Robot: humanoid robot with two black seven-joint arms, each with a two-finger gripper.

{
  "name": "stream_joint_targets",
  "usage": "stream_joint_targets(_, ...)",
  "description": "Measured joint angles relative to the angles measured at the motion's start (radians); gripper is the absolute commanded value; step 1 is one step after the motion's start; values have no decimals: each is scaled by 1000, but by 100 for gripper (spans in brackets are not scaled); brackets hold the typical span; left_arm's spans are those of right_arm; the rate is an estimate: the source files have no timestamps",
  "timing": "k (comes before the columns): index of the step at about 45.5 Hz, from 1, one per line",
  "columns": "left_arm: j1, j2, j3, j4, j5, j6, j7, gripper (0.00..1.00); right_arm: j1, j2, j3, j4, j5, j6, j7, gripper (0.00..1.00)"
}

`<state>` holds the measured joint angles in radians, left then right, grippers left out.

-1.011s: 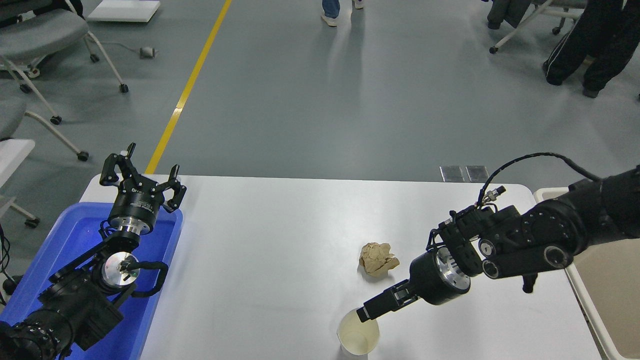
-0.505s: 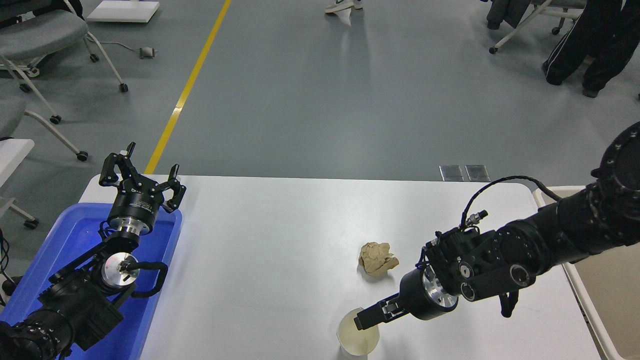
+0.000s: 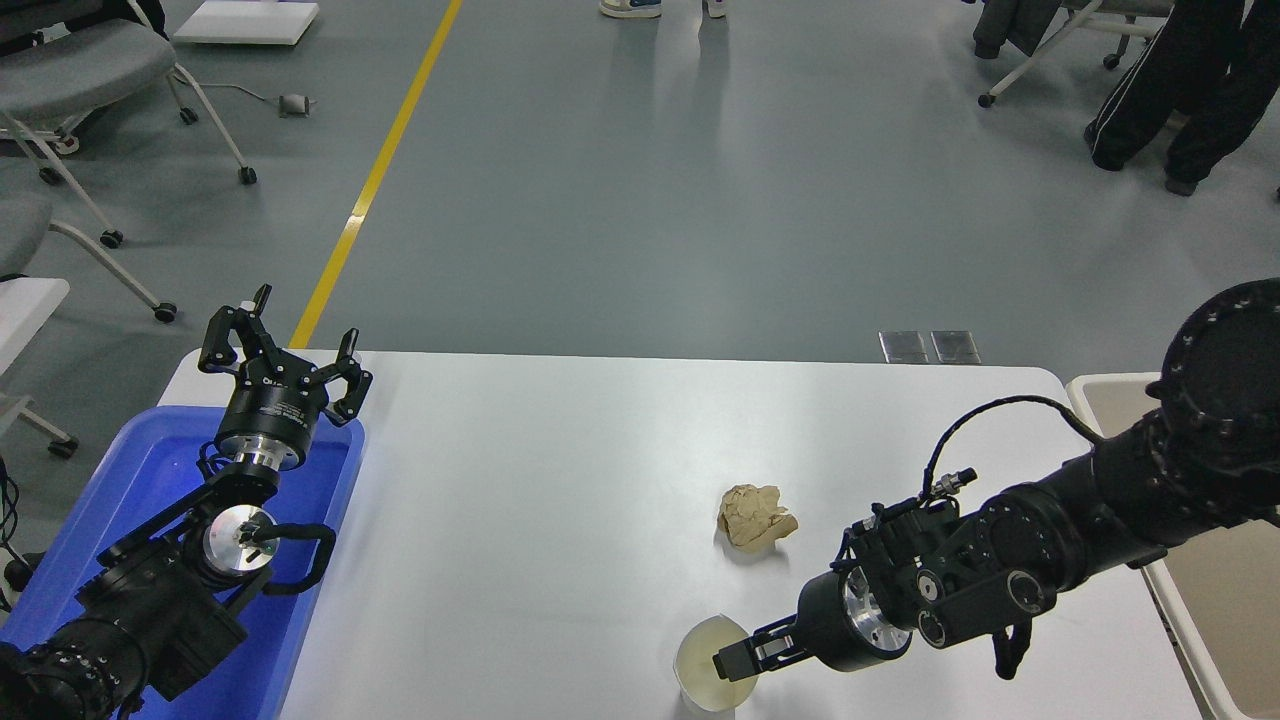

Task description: Dispose of the paper cup in the dustbin

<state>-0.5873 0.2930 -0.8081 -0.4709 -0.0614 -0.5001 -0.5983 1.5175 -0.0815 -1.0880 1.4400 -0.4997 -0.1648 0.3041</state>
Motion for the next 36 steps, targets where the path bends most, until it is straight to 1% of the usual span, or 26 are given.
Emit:
stream_joint_targets(26,0,0,0,0,0,0,0,100,12,0,-16,0,-2,-17,9,0)
stream_joint_targets(36,0,0,0,0,0,0,0,100,32,-34,-5,7,-2,-19,21,0)
